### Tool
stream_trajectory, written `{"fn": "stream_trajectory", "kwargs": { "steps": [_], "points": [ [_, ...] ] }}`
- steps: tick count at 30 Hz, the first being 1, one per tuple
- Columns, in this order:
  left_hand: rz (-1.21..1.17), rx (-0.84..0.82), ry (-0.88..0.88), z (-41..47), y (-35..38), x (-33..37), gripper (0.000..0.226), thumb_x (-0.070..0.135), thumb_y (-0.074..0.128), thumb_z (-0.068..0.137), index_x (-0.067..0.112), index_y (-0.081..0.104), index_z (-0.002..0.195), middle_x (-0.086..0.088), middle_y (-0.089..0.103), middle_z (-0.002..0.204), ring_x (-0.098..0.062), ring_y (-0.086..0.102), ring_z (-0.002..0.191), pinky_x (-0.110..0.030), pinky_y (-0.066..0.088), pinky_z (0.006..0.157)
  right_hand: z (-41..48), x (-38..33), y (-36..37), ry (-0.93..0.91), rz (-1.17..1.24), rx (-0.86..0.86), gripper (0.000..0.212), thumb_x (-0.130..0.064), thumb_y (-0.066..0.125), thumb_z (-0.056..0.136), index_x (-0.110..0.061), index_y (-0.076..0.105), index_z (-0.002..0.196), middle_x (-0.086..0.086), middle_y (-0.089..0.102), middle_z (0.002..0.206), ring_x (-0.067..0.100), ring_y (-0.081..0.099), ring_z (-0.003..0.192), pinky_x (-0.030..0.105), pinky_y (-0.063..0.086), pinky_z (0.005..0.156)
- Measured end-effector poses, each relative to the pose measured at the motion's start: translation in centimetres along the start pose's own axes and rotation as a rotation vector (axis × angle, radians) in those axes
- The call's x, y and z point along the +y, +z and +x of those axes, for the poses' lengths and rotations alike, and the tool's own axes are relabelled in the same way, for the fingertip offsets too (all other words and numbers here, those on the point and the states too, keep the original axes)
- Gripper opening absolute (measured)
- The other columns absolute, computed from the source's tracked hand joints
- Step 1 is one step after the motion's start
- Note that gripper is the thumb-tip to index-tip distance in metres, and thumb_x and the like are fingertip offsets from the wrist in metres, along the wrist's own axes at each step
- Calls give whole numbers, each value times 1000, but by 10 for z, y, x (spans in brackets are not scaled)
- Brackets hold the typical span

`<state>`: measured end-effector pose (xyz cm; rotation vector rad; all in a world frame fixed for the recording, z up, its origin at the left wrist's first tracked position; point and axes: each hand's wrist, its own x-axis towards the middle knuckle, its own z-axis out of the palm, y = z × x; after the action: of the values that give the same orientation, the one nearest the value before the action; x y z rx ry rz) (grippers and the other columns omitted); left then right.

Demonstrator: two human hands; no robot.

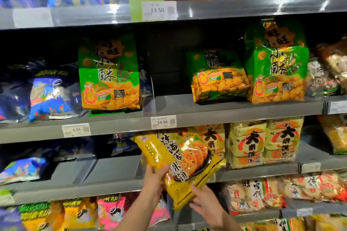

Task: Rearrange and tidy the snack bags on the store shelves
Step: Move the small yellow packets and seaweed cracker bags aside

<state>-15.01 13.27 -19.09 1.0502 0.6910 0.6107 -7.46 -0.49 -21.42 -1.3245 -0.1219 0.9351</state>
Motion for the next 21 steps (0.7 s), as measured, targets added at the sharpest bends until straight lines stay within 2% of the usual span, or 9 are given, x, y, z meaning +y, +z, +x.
{"fn": "stream_trajectory", "kwargs": {
  "steps": [3, 8, 10, 12, 13, 15, 16, 19, 21],
  "points": [
    [88, -4, 115, 33, -10, 15, 52, -5, 59, 81, 11, 43, 127, -11, 64, 109, -22, 62, 84, -38, 52, 74, 11, -5, 11, 60, -141, -53, 43, -21, 51, 94, -15, 36, 134, 10, 46, 133, 26, 53, 111, 39, 39, 95],
    [156, -41, 188, 77, -25, 30, 29, -3, 54, 87, 19, 53, 107, -5, 66, 99, -25, 62, 90, -45, 50, 83, 38, -6, 23, 33, -272, -160, 63, -19, 47, 96, -13, 10, 148, 5, 23, 153, 29, 39, 131, 41, 36, 102],
    [203, 15, 210, 89, -29, 35, 16, 3, 56, 88, 17, 50, 92, -7, 63, 96, -26, 59, 92, -46, 47, 85, 47, -5, 26, 16, -275, -188, 71, -14, 61, 89, -9, 19, 146, 10, 38, 141, 29, 50, 121, 35, 44, 91],
    [262, 88, 205, 100, -32, 39, 14, 9, 59, 87, 18, 48, 89, -7, 62, 94, -26, 58, 91, -44, 47, 84, 60, -3, 20, -50, -225, -147, 94, 5, 83, 55, 5, 35, 134, 16, 52, 111, 25, 62, 88, 21, 49, 62],
    [286, 109, 202, 104, -33, 40, 14, 10, 59, 87, 18, 49, 92, -7, 62, 94, -26, 60, 91, -42, 48, 83, 65, -2, 21, -108, -257, -85, 85, 4, 79, 61, 9, 35, 134, 18, 53, 110, 23, 58, 82, 16, 47, 55],
    [445, 159, 258, 105, -32, 40, 15, 12, 62, 85, 16, 48, 88, -8, 60, 90, -29, 59, 87, -36, 45, 76, 73, -1, 21, -202, -277, 37, 58, 7, 57, 85, 4, 32, 138, 19, 49, 127, 24, 56, 93, 20, 51, 64],
    [610, 200, 310, 106, -31, 37, 19, 13, 65, 83, 13, 46, 83, -10, 56, 88, -30, 56, 84, -33, 41, 71, 77, 0, 25, -244, -316, 72, 55, 6, 50, 89, 0, 32, 140, 15, 45, 133, 24, 57, 97, 24, 51, 72],
    [994, 220, 457, 103, -27, 26, 26, 9, 67, 80, 4, 44, 90, -15, 45, 100, -23, 43, 76, -28, 32, 68, 87, 12, 33, -355, -564, 48, 58, 11, 45, 89, -8, 32, 142, 5, 34, 143, 10, 49, 80, 14, 44, 60],
    [1072, 184, 486, 100, -25, 19, 36, 8, 66, 81, 0, 45, 110, -16, 42, 116, -27, 50, 85, -28, 39, 72, 87, 15, 41, -401, -615, 68, 56, 7, 45, 89, -14, 35, 139, 6, 31, 148, -1, 40, 100, 3, 37, 76]
  ]
}}
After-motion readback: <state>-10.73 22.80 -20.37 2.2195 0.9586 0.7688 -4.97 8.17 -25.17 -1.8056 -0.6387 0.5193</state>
